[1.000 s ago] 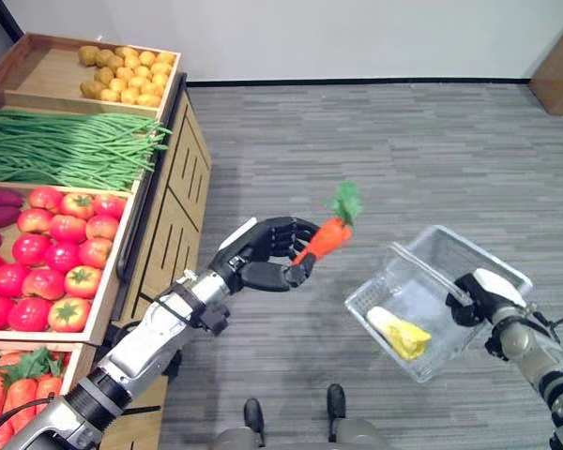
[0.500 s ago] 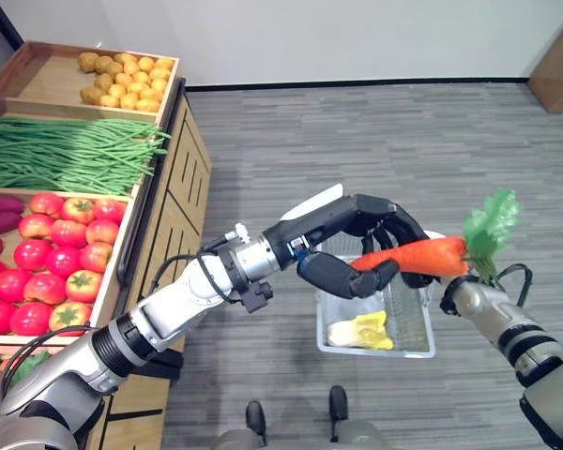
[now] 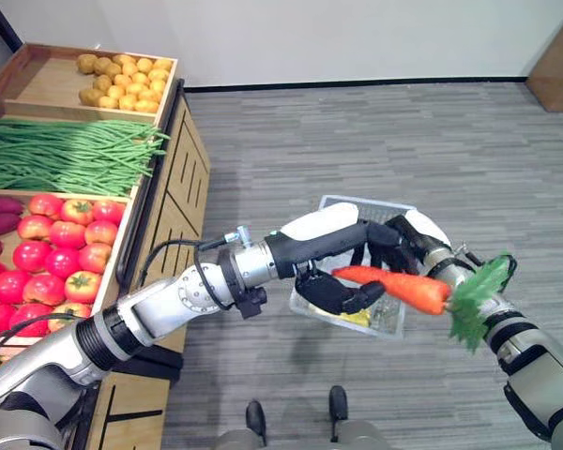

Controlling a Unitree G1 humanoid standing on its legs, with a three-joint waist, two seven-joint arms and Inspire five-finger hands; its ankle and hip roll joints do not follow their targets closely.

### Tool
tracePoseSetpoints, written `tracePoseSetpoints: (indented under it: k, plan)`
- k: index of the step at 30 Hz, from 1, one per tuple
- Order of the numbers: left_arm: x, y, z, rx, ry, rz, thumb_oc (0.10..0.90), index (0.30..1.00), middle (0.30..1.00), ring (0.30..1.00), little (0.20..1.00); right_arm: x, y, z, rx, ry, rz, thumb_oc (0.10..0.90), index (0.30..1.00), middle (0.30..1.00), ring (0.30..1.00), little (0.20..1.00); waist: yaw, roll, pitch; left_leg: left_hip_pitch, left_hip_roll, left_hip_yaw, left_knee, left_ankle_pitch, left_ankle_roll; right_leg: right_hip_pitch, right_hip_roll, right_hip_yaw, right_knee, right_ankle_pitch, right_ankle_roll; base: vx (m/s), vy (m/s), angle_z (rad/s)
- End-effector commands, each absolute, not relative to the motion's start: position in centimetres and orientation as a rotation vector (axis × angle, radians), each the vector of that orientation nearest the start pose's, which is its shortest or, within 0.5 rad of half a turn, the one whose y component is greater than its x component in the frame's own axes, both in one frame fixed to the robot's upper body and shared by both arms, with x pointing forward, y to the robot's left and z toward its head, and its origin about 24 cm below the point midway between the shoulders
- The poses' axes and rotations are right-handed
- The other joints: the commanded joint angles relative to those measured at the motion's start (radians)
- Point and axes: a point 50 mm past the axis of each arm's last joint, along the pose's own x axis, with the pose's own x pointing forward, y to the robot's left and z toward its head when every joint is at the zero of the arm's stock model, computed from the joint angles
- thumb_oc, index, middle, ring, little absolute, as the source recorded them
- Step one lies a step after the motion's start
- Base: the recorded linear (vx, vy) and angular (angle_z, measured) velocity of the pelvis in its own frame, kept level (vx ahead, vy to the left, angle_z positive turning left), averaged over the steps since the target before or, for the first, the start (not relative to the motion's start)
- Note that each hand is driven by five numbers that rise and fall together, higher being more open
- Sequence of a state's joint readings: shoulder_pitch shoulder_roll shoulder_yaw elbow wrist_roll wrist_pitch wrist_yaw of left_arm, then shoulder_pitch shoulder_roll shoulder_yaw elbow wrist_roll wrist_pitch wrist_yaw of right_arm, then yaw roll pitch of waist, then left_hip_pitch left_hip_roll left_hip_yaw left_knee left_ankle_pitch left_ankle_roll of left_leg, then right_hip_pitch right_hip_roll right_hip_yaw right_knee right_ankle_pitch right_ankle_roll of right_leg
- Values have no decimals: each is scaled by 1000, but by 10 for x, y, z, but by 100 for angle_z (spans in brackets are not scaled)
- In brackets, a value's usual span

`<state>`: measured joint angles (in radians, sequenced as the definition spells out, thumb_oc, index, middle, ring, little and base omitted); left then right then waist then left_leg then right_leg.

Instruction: Get the vegetables into the basket

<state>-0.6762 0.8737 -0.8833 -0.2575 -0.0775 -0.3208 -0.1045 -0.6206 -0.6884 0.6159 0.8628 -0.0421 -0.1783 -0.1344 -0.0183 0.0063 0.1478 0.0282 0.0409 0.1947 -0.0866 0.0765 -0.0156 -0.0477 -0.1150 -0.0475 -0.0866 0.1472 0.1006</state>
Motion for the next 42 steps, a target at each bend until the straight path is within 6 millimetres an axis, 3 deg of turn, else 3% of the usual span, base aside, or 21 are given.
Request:
tracePoseSetpoints:
  k: [1, 4, 10, 30, 37, 42]
  plan:
    - [235, 56, 184, 894, -949, -1128, 400, 300, 300, 300, 300, 382, -211, 166, -832, -321, 5, 400, 300, 300, 300, 300, 11, -44, -93, -15, 110, -27, -1, -33, -110, 11, -93, -34, -1, -20, 120, 0, 0, 0]
    - [240, 54, 179, 1035, -987, -1137, 400, 300, 300, 300, 300, 381, -205, 165, -831, -334, 30, 400, 300, 300, 300, 300, 7, -43, -94, -15, 110, -28, -1, -34, -111, 11, -93, -36, -1, -21, 120, 0, 0, 0]
    - [257, 61, 155, 1126, -915, -1061, 400, 300, 300, 300, 300, 378, -196, 165, -763, -362, 50, 400, 300, 300, 300, 300, 3, -49, -95, -13, 110, -27, -1, -38, -109, 12, -96, -36, -1, -22, 121, 0, 0, 0]
    - [292, 67, 68, 1317, -649, -856, 400, 300, 300, 300, 300, 356, -162, 151, -644, -418, 232, 400, 300, 300, 300, 300, -18, -59, -113, 1, 117, -16, -1, -44, -112, 28, -92, -34, -1, -35, 116, 0, 0, 0]
    - [307, 76, 55, 1445, -608, -756, 400, 300, 300, 300, 300, 348, -158, 150, -604, -436, 271, 400, 300, 300, 300, 300, -23, -59, -119, 1, 119, -13, -1, -43, -114, 29, -93, -37, -1, -33, 116, 0, 0, 0]
    - [320, 102, 44, 1607, -526, -585, 400, 300, 300, 300, 300, 341, -167, 141, -613, -412, 255, 400, 300, 300, 300, 300, -16, -66, -123, 0, 121, -16, -1, -44, -115, 32, -93, -41, -1, -37, 113, 0, 0, 0]
